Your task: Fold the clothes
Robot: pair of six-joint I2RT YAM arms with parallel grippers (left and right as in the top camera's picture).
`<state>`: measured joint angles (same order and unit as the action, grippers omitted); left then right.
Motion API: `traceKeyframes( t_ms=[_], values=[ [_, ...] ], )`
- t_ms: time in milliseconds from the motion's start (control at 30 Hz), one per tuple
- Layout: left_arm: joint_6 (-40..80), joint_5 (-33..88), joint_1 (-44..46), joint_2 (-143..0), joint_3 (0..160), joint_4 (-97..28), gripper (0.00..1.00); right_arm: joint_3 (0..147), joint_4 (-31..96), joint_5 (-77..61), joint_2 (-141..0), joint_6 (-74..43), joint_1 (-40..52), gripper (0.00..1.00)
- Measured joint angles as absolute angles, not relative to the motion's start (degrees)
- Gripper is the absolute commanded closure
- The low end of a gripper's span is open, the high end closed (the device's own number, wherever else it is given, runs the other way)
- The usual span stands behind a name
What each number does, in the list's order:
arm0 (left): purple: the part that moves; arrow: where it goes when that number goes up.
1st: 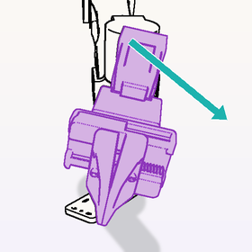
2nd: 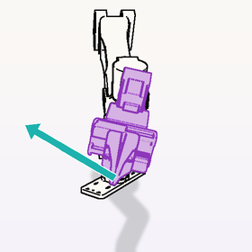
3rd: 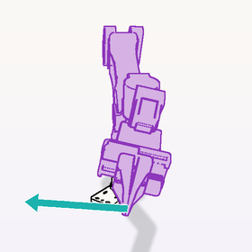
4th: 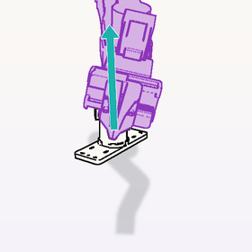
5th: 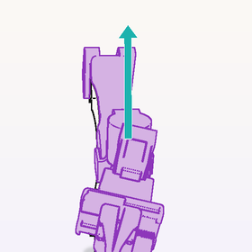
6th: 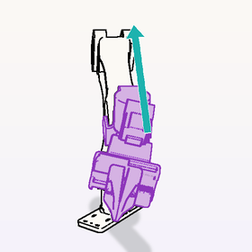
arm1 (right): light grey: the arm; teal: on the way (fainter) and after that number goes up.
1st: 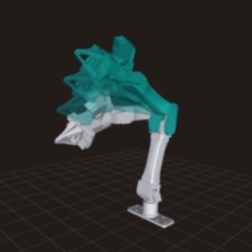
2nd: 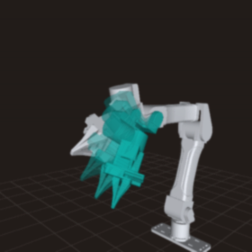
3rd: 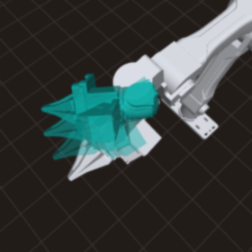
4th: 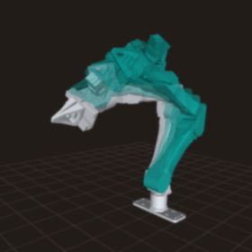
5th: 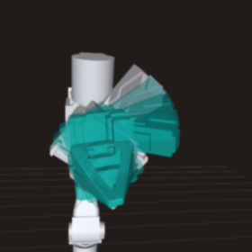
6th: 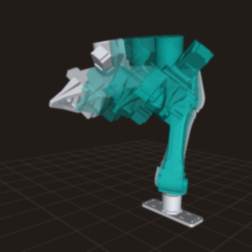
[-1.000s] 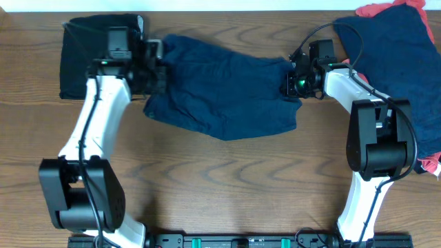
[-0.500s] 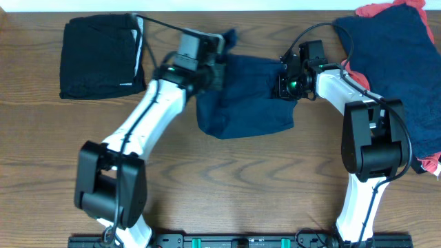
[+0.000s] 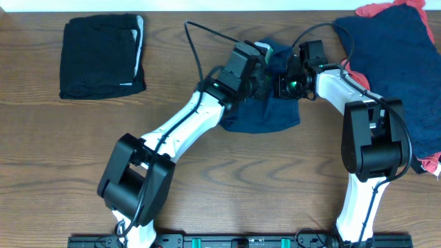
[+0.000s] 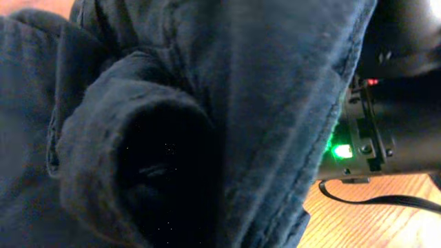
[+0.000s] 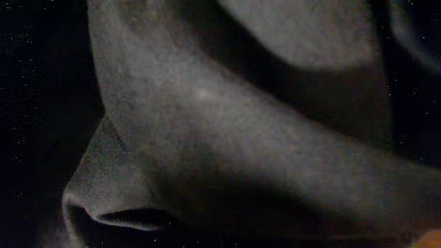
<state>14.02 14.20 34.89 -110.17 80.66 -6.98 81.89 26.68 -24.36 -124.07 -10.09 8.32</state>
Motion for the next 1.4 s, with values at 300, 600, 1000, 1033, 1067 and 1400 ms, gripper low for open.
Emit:
traceKeyframes(
  t_ms=[300,600,1000,1033,1067,1400],
  values=[
    [14.9,13.5,35.2,-112.2,80.7,-6.8,0.94,84.3,33.9,-27.3,-124.0,-10.1,7.1,0.99],
    [15.0,11.6,35.2,-112.2,80.7,-5.4,0.92,93.5,39.4,-29.6,-110.3,-10.3,-3.5,0.99],
    [15.2,13.5,36.1,-112.2,80.7,-2.5,0.02,95.0,43.4,-30.0,-103.7,-10.1,-8.1,0.98],
    [15.2,13.7,36.1,-112.2,80.7,-2.5,0.02,94.8,43.6,-30.0,-103.9,-10.1,-8.1,0.98],
    [15.2,13.9,36.2,-112.2,80.7,-2.5,0.02,94.8,43.9,-30.0,-104.0,-10.1,-8.1,0.98],
    [15.2,15.7,34.4,-107.6,80.7,-7.6,0.02,94.2,45.9,-29.8,-104.0,-9.6,-8.1,0.94]
  ],
)
